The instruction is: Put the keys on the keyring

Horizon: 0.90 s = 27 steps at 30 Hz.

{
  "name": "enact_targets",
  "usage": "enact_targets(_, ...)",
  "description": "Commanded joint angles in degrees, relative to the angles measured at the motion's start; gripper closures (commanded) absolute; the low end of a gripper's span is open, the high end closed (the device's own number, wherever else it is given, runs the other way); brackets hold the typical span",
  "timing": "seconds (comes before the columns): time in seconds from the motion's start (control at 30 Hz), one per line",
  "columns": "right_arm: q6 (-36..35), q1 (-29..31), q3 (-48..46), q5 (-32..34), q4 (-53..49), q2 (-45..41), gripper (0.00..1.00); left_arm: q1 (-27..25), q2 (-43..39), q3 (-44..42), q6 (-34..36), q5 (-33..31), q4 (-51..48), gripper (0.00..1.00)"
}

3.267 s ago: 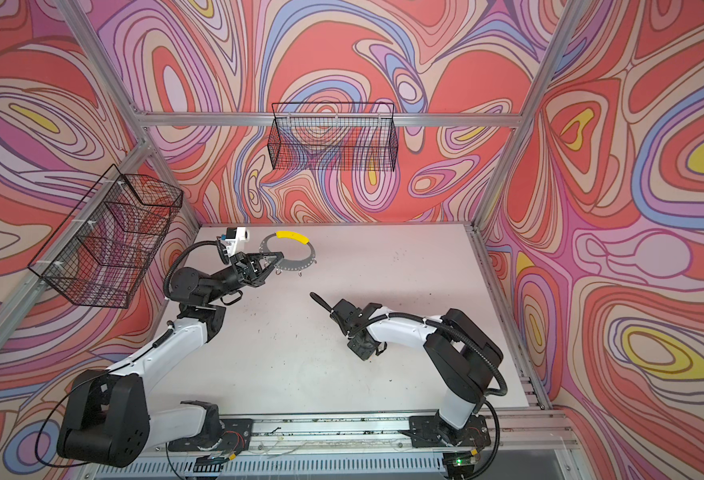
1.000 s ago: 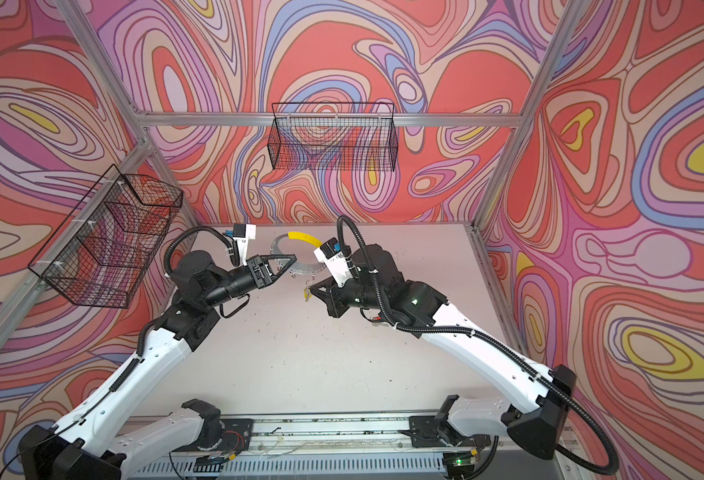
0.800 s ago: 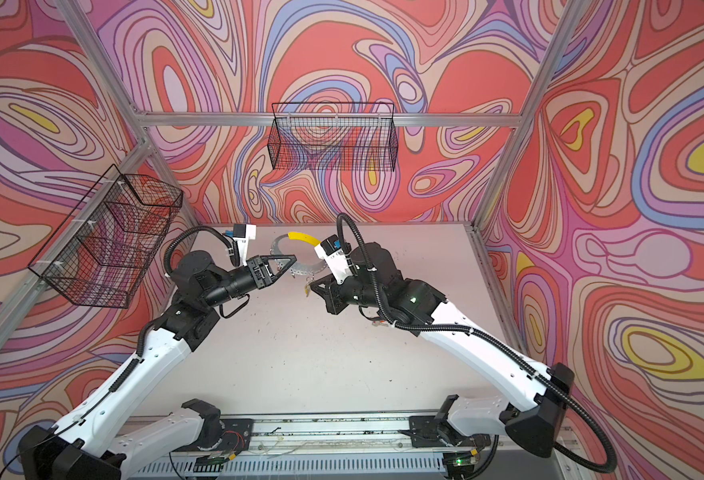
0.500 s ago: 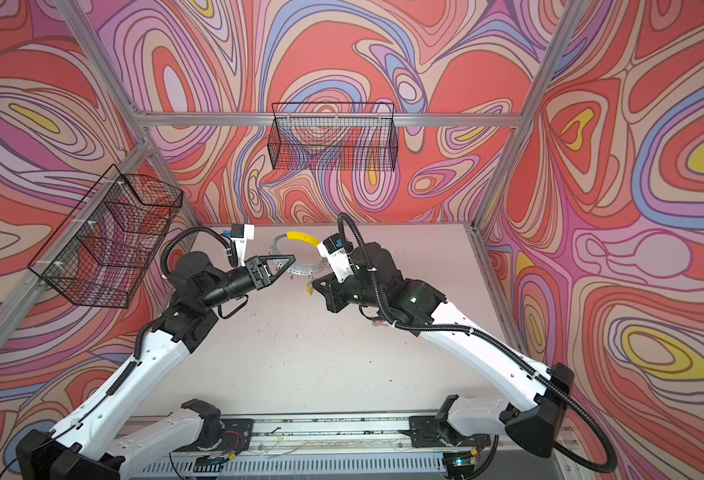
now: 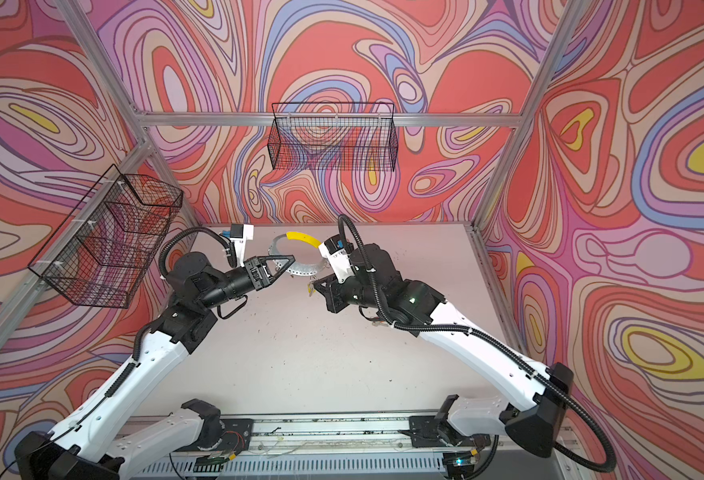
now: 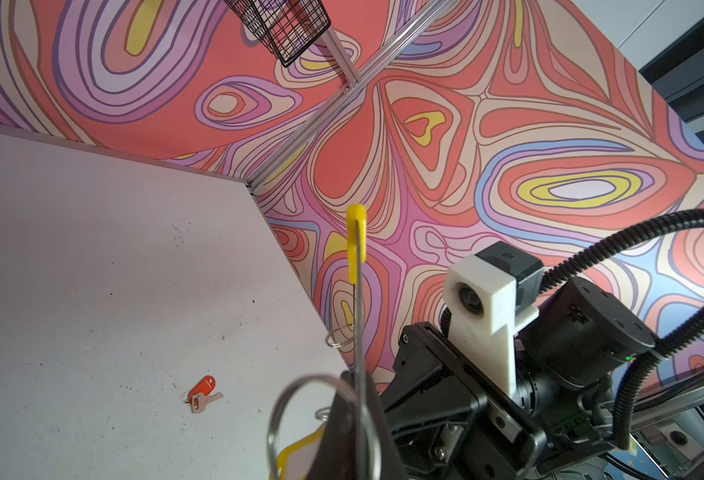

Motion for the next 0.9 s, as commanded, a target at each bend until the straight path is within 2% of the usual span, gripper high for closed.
enact_targets(0.0, 0.60, -0.27, -0.93, 1.04, -0.62, 0.05, 1.00, -0.27, -1.12, 0.77, 0.72, 1.07, 1.94, 1.00)
enact_targets(0.43, 0.59, -0.31, -1.47, 0.73, -0.77, -0.48, 1.00, -0.28, -1.01, 0.95, 0.55, 0.93, 1.83, 1.00)
enact_targets(0.87, -0.01, -0.31, 2.13, -0.82, -1.74, -0.35, 1.00, -0.25, -0.83, 1.04, 0.55, 0.71, 1.13, 1.00)
